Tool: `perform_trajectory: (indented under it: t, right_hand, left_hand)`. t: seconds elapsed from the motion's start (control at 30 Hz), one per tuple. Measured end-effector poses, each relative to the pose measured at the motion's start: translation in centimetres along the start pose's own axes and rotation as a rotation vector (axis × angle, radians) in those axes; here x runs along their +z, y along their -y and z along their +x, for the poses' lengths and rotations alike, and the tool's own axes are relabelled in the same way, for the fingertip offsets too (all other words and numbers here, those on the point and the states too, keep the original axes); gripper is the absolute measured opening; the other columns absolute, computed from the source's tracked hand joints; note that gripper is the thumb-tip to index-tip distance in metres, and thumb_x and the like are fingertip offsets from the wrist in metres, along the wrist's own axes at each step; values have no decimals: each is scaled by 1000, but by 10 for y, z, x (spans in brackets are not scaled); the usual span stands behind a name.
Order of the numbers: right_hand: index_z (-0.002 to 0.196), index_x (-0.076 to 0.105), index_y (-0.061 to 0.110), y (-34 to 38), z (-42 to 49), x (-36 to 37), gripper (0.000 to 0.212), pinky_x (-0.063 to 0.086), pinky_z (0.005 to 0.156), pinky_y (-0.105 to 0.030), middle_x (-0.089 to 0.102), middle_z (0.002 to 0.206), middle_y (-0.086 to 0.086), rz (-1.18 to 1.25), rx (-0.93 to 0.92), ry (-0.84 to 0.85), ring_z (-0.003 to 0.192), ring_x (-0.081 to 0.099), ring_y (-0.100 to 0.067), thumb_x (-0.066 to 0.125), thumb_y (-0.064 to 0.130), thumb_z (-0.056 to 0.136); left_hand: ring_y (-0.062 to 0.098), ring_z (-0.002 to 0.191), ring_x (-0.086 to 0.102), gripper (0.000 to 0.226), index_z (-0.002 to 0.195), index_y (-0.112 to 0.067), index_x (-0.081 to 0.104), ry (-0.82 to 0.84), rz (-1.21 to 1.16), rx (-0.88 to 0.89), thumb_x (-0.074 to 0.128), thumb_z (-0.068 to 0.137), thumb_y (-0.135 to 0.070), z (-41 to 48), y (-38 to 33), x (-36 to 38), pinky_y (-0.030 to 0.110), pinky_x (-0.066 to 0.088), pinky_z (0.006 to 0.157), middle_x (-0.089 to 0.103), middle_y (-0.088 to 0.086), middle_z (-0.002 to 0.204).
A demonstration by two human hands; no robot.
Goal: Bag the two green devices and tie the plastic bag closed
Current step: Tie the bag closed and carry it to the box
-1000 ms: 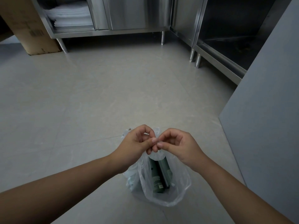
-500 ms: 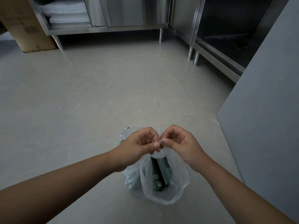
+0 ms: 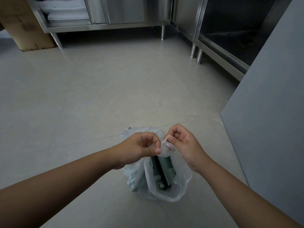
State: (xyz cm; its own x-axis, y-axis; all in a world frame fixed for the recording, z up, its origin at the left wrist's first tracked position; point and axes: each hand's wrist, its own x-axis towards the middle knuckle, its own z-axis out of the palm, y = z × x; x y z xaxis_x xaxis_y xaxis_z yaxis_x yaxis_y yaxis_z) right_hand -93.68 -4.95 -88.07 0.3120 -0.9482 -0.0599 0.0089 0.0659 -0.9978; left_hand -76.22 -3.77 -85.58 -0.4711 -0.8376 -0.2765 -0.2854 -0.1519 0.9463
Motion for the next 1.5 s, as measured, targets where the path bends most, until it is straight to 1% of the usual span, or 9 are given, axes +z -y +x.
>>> perform_trajectory:
  t: [0.3, 0.47, 0.57, 0.83, 1.0, 1.1, 1.27, 1.4, 1.5]
  right_hand:
    - [75, 49, 9, 3, -1, -2, 18, 49, 55, -17, 55, 70, -8, 72, 4, -17, 57, 54, -8, 52, -6, 85]
    - [74, 52, 10, 2, -1, -3, 19, 49, 59, -16, 56, 73, -8, 59, -8, -7, 62, 55, -9, 55, -7, 82]
    - [73, 53, 10, 3, -1, -2, 20, 47, 57, -13, 56, 70, -5, 77, -19, 9, 58, 56, -3, 55, -9, 81]
    - [75, 60, 7, 4, -2, -6, 19, 48, 60, -12, 64, 64, 6, 80, 8, 44, 62, 60, -2, 58, -11, 77]
    - [72, 61, 6, 5, -4, -6, 18, 46, 58, -9, 66, 59, 7, 56, 22, 75, 59, 60, 0, 60, -12, 76]
    - [71, 62, 7, 6, -4, -5, 18, 47, 60, -10, 66, 59, 7, 39, 23, 89, 60, 61, -1, 61, -11, 75]
    - [72, 62, 6, 7, -3, -6, 16, 49, 64, -12, 67, 61, 7, 17, 23, 106, 64, 63, -2, 63, -10, 74]
    - [73, 62, 6, 7, -5, -7, 15, 50, 66, -13, 68, 63, 7, 2, 29, 110, 66, 64, -4, 63, -9, 75]
    - [73, 62, 7, 6, -5, -8, 16, 50, 67, -13, 67, 64, 7, -15, 24, 96, 67, 64, -3, 62, -8, 76]
  left_hand:
    - [14, 78, 53, 11, 75, -18, 60, -70, 12, 27, 63, 84, -13, 3, 3, 6, 26, 44, 76, 58, 7, 80]
    - [16, 70, 46, 17, 74, -17, 55, -180, 45, 38, 68, 79, -6, 6, 7, 8, 29, 41, 68, 50, 7, 74]
    - [8, 60, 41, 22, 77, -19, 51, -250, 114, 33, 71, 76, -10, 6, 7, 9, 20, 37, 57, 46, -2, 67]
    - [3, 56, 44, 15, 72, -22, 55, -339, 279, 77, 67, 76, -13, 7, 8, 11, 17, 38, 55, 53, -7, 65]
    - [1, 48, 39, 22, 65, -24, 47, -361, 391, 70, 62, 78, -15, 7, 10, 11, 13, 31, 48, 45, -10, 58]
    - [0, 48, 40, 22, 66, -25, 49, -357, 416, 68, 61, 82, -18, 6, 9, 11, 13, 31, 47, 46, -9, 58]
    - [3, 62, 56, 18, 70, -24, 58, -296, 301, 28, 57, 86, -17, 6, 8, 11, 26, 46, 68, 62, -8, 64]
    - [-2, 66, 58, 17, 79, -20, 62, -230, 97, 29, 56, 87, -6, 5, 6, 9, 19, 47, 73, 65, -10, 68]
    - [1, 71, 59, 16, 85, -14, 63, -169, -9, 31, 55, 86, -1, 4, 3, 8, 18, 47, 74, 66, -7, 72]
